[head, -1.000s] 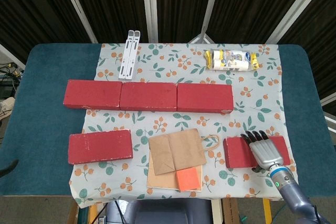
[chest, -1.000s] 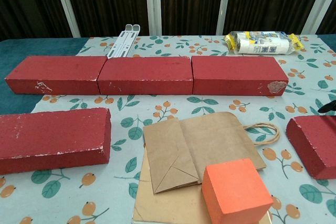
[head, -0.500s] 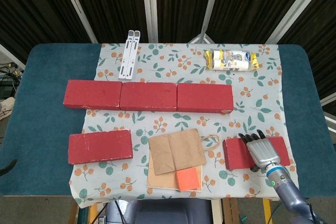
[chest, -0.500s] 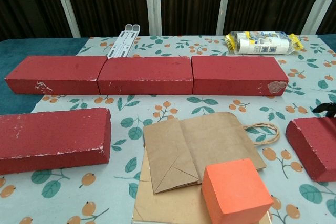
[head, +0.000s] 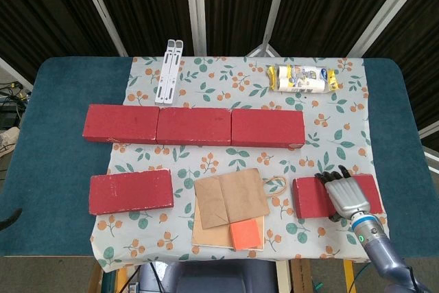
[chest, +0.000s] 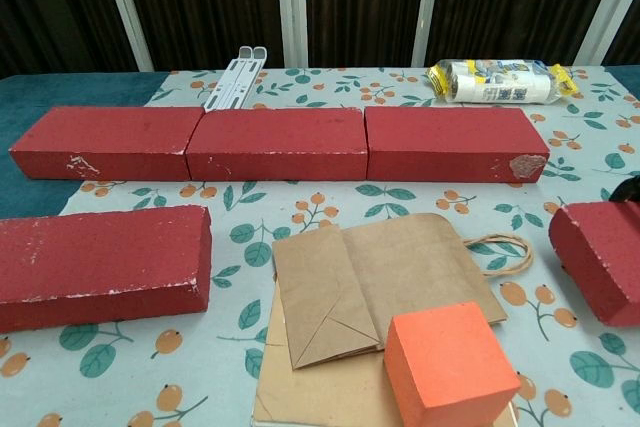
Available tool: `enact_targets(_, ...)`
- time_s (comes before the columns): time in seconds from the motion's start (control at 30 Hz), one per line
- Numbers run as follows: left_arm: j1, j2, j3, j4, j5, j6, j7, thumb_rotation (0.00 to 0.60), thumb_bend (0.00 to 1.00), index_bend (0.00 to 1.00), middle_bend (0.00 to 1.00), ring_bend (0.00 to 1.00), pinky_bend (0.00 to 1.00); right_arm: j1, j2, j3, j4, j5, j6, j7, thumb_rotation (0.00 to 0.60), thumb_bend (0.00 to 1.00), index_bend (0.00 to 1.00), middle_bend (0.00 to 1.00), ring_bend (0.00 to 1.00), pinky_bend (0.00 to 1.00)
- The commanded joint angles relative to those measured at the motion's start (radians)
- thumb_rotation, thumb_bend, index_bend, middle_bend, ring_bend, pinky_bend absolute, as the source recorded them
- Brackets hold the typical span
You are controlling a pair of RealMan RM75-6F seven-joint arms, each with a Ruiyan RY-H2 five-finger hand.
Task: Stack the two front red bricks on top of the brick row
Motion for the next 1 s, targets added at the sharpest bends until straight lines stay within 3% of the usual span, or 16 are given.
enact_targets(0.03, -0.004, -0.004, -0.003, 0.002, -0.005, -0.006, 0.006, 0.600, 0.00, 0.06, 0.00, 0.00, 0.12, 0.013, 0.056, 0.029, -0.042, 0.011, 0.012, 0.025, 0.600, 0.06, 0.20, 0.26, 0.19, 0.00)
enact_targets(0.2, -0.020, -0.017, -0.010, 0.008, -0.023, -0.030, 0.031, 0.600, 0.00, 0.06, 0.00, 0.00, 0.12, 0.077, 0.172, 0.105, -0.118, 0.089, -0.004, 0.028, 0.600, 0.06, 0.20, 0.26, 0.19, 0.00)
enact_targets(0.33, -0.034, -0.029, -0.020, 0.009, -0.052, -0.055, 0.060, 0.600, 0.00, 0.06, 0.00, 0.00, 0.12, 0.201, 0.275, 0.175, -0.175, 0.269, -0.090, -0.021, 0.600, 0.06, 0.20, 0.26, 0.19, 0.00)
enact_targets(0.47, -0.047, -0.042, -0.034, 0.015, -0.089, -0.076, 0.085, 0.600, 0.00, 0.06, 0.00, 0.00, 0.12, 0.406, 0.326, 0.206, -0.164, 0.526, -0.232, -0.111, 0.600, 0.06, 0.20, 0.26, 0.19, 0.00)
enact_targets(0.6, -0.065, -0.056, -0.051, 0.022, -0.134, -0.105, 0.110, 0.600, 0.00, 0.06, 0.00, 0.00, 0.12, 0.640, 0.277, 0.183, -0.081, 0.788, -0.306, -0.207, 0.600, 0.06, 0.20, 0.26, 0.19, 0.00)
enact_targets(0.87, -0.088, -0.076, -0.063, 0.032, -0.182, -0.134, 0.157, 0.600, 0.00, 0.06, 0.00, 0.00, 0.12, 1.052, 0.068, 0.075, 0.126, 1.289, -0.256, -0.413, 0.600, 0.06, 0.20, 0.26, 0.19, 0.00)
enact_targets(1.0, -0.093, -0.081, -0.061, 0.034, -0.185, -0.139, 0.169, 0.600, 0.00, 0.06, 0.00, 0.00, 0.12, 1.140, -0.010, 0.063, 0.221, 1.453, -0.251, -0.465, 0.600, 0.06, 0.20, 0.26, 0.19, 0.00)
